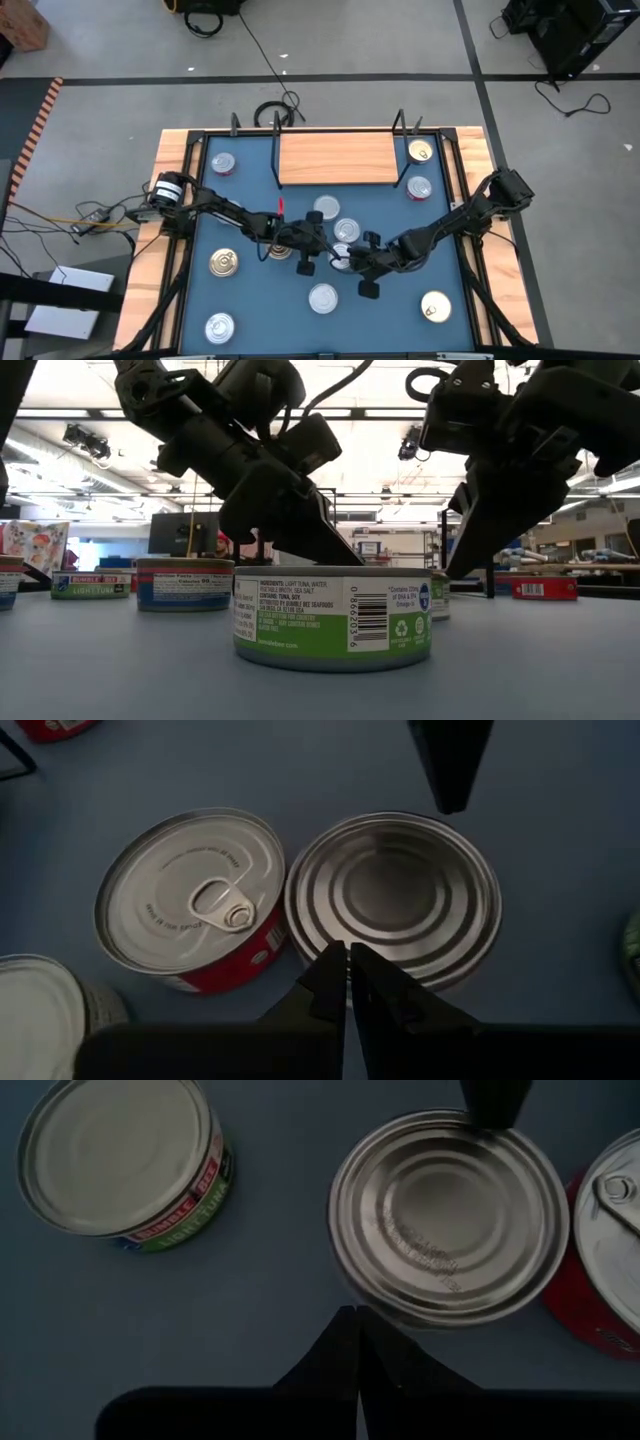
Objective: Stack canned seafood by type on shelf
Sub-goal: Put the green tuna can on the shelf
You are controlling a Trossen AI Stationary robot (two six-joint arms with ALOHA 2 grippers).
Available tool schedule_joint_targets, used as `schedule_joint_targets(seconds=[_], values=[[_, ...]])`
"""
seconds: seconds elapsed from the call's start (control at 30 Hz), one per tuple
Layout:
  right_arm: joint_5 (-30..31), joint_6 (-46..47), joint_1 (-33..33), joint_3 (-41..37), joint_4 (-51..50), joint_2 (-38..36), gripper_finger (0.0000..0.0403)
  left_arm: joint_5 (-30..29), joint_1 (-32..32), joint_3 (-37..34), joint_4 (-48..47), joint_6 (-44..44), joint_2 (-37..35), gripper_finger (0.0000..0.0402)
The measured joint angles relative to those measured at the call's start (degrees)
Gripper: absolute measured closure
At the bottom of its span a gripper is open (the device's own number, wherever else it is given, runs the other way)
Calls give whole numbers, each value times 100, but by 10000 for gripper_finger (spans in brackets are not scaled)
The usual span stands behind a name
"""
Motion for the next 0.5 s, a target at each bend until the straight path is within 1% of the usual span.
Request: schedule_joint_targets(seconds=[0.13,0.3,0.5], values=[[0,-55,70,0,-8,0,396,-113,-52,-10,-40,2,-81,378],[4,-109,202,3,-41,-5,396,-232,-122,-2,-92,20,-407,378],[144,-292,412,2,-76,11,396,-226,22,-7,-178,23,-584,378]])
